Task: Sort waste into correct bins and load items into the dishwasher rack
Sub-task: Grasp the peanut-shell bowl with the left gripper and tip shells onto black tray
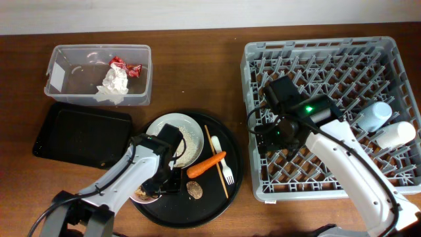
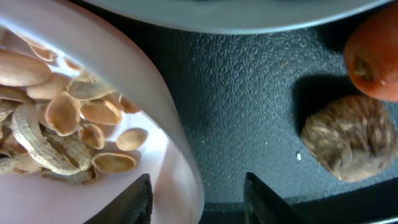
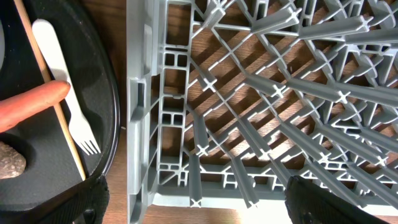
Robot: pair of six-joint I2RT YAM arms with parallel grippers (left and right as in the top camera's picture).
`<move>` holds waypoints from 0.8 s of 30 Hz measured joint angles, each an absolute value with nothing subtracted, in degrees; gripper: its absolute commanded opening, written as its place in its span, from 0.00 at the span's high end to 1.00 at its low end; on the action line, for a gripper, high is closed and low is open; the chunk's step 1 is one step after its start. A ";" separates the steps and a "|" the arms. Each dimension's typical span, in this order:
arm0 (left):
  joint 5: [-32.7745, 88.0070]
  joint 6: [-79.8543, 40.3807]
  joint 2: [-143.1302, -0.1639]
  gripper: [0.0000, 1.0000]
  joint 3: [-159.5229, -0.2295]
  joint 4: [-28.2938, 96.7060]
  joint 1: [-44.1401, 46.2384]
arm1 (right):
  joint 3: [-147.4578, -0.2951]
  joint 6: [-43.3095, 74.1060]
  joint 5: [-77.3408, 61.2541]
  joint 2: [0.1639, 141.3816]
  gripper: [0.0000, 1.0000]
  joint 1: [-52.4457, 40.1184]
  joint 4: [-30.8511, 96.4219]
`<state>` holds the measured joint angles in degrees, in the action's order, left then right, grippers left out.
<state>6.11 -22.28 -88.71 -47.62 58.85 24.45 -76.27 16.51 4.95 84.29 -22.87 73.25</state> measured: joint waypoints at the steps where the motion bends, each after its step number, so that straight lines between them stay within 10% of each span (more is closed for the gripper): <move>1: 5.93 -22.65 -88.71 0.76 -47.22 57.91 24.56 | -76.27 16.49 4.97 84.29 0.06 -22.87 73.28; 3: 5.32 -23.81 -88.71 0.99 -45.98 56.53 24.64 | -76.27 16.51 4.97 84.29 0.06 -22.87 73.30; 13: 1.06 -22.68 -87.96 1.00 -62.37 66.74 24.01 | -76.23 16.51 5.13 83.31 0.05 -20.47 74.52; 24: 16.29 -5.06 -87.96 1.00 -71.81 49.71 -9.54 | -76.25 12.86 5.39 78.04 0.02 -6.35 76.47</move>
